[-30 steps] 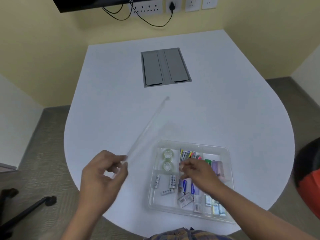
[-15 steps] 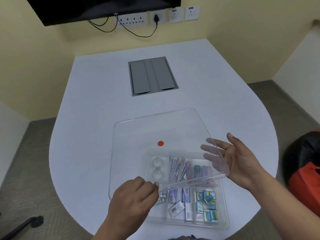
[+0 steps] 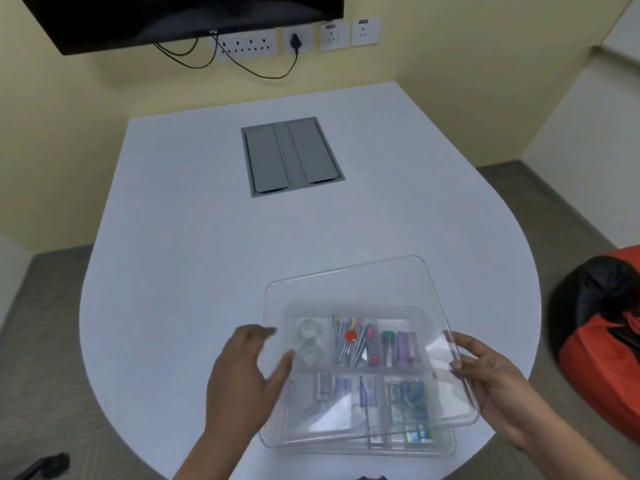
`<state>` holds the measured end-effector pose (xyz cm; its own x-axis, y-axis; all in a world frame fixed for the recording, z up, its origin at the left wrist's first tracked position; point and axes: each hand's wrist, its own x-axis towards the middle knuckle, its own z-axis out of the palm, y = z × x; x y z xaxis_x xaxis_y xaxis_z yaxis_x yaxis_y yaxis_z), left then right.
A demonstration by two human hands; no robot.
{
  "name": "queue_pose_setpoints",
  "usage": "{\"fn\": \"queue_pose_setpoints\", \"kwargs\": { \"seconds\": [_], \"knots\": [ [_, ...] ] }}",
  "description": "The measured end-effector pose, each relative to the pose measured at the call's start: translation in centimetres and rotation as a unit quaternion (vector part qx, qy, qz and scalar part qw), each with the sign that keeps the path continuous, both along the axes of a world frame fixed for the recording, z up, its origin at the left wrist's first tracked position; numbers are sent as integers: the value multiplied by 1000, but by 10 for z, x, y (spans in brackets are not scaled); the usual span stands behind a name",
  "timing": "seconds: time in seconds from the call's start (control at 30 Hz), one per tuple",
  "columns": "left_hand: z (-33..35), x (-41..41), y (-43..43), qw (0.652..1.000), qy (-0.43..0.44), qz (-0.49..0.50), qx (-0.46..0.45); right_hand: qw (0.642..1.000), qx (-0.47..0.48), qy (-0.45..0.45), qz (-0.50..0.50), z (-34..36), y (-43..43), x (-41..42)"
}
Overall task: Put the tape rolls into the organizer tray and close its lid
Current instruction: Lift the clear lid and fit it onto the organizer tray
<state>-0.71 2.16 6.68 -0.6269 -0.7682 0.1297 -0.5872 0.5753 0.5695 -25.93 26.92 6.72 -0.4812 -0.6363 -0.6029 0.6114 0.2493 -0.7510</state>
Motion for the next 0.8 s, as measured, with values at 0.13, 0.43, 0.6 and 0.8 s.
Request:
{"fn": "queue_pose_setpoints", "kwargs": {
  "seconds": [0.13, 0.43, 0.6, 0.8],
  "knots": [
    [-17, 4, -18, 943, -12, 91, 320, 997, -45, -50, -25, -10, 12, 15],
    [-49, 0, -8, 939, -7, 89, 331, 966, 190, 171, -32, -42, 25, 25],
    [-66, -8, 0, 962, -21, 95, 256, 933, 269, 239, -22, -61, 23, 29],
    [-80, -9, -3, 970, -53, 113, 207, 903, 318, 287, -1, -70, 14, 33]
  ]
}}
